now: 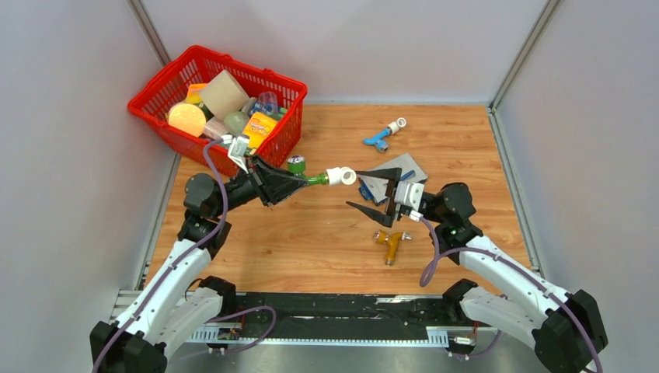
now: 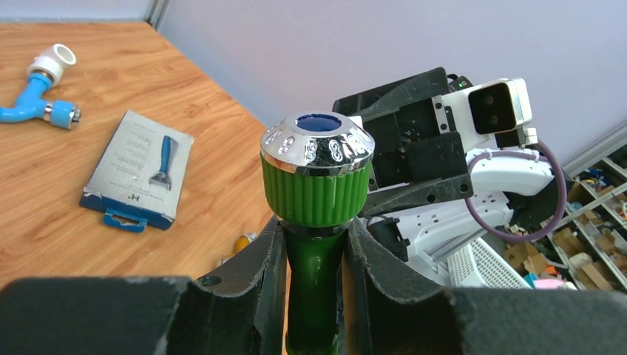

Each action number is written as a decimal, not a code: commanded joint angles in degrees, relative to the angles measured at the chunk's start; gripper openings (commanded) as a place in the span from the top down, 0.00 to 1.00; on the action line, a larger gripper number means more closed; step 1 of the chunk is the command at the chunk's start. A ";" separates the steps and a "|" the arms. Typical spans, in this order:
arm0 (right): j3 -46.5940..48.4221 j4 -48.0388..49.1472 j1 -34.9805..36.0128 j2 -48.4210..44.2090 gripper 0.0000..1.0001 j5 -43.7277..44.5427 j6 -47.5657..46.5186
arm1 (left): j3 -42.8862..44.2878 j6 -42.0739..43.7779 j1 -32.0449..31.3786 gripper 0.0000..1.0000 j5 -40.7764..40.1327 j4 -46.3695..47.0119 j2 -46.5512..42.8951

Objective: Install the water faucets

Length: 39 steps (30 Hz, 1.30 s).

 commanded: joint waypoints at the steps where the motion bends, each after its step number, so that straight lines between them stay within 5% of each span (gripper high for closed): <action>1: 3.78 0.72 1.19 1.34 0.28 0.25 -4.57 | 1.56 -2.49 -0.16 1.00 2.73 3.69 -0.47; 14: 6.77 -2.27 1.27 3.54 0.28 -0.70 -6.77 | 3.41 0.14 -0.25 1.00 1.68 -0.71 -0.38; 26: 9.93 -4.12 2.24 8.37 0.41 -6.95 -6.15 | 2.45 -6.27 -0.16 1.00 6.69 8.86 2.87; 29: 10.63 -4.03 2.24 9.08 0.50 -6.60 -3.88 | 2.79 -5.14 -0.16 1.00 6.95 8.43 2.87; 35: 13.09 -3.59 2.15 11.10 0.95 -8.35 5.34 | 7.53 10.64 -0.25 1.00 7.30 -4.65 2.26; 39: 18.09 -2.97 2.06 15.05 1.00 -10.46 22.53 | 11.32 26.84 -0.25 1.00 7.74 -14.84 0.68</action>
